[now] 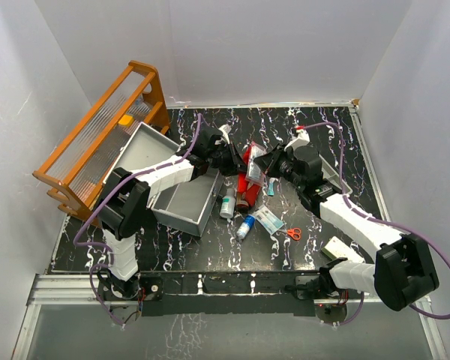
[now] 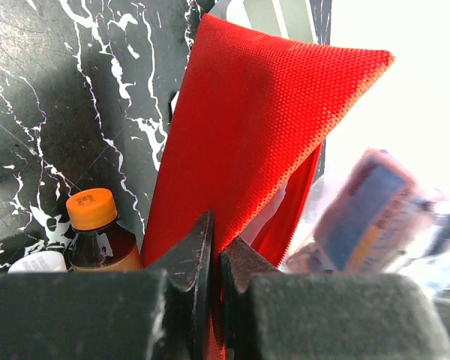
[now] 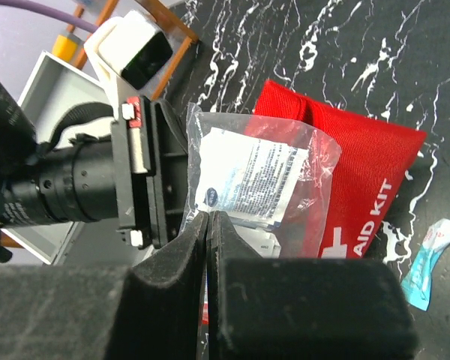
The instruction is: Organize the medicine kit
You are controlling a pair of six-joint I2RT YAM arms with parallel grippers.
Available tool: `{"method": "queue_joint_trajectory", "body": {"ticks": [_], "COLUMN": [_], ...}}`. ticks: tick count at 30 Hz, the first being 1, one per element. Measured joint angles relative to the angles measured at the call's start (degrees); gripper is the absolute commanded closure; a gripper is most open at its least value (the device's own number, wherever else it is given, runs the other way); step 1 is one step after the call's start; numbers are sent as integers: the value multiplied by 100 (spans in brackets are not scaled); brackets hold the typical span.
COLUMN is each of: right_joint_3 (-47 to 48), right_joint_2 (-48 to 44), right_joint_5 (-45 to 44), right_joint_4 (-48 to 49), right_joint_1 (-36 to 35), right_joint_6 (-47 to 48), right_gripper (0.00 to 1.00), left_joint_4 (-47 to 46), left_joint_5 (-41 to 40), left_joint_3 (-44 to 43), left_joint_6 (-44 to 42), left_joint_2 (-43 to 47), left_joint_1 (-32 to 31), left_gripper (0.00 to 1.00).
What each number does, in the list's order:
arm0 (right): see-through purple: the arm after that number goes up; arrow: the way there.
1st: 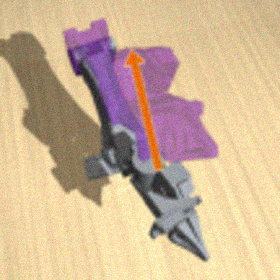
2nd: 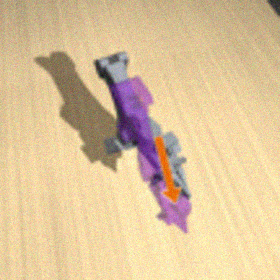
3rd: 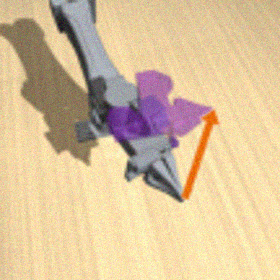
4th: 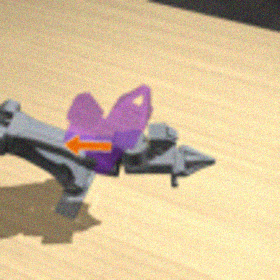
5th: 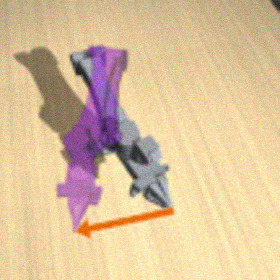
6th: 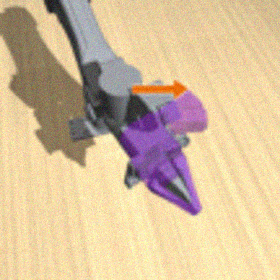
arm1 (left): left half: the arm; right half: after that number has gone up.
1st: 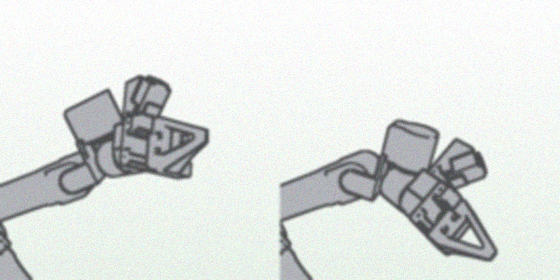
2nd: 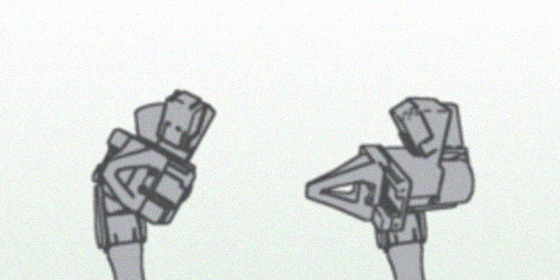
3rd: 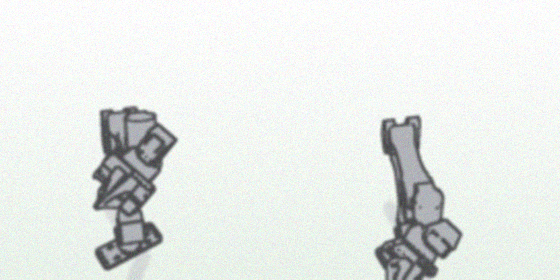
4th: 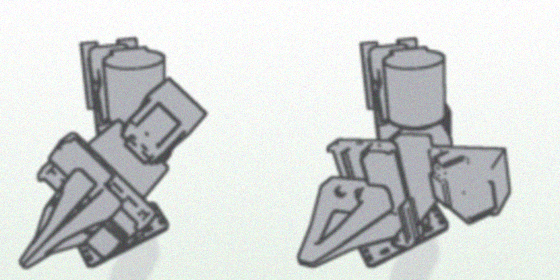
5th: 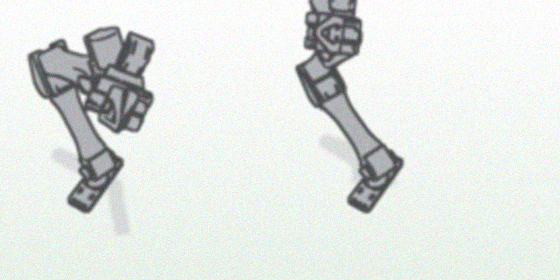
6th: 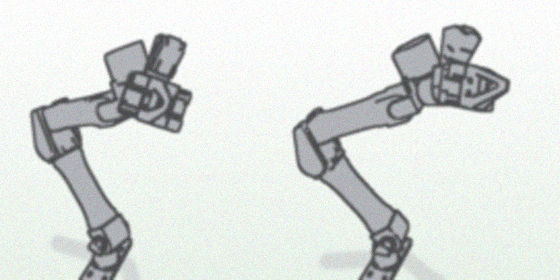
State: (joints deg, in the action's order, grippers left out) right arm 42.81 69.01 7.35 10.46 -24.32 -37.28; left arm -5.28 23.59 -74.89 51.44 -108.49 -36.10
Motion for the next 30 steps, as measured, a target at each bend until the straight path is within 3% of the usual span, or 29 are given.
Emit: {"method": "queue_joint_trajectory", "body": {"ticks": [30], "right_joint_3": [-232], "right_joint_2": [160], "right_joint_5": [160], "right_joint_4": [1246], "right_joint_1": [2], "right_joint_6": [-190], "right_gripper": [100], "left_joint_4": [-136], "left_joint_5": [356], "left_joint_3": [0], "left_joint_6": [168], "left_joint_2": [0], "left_joint_1": [52], "left_gripper": [100]}}
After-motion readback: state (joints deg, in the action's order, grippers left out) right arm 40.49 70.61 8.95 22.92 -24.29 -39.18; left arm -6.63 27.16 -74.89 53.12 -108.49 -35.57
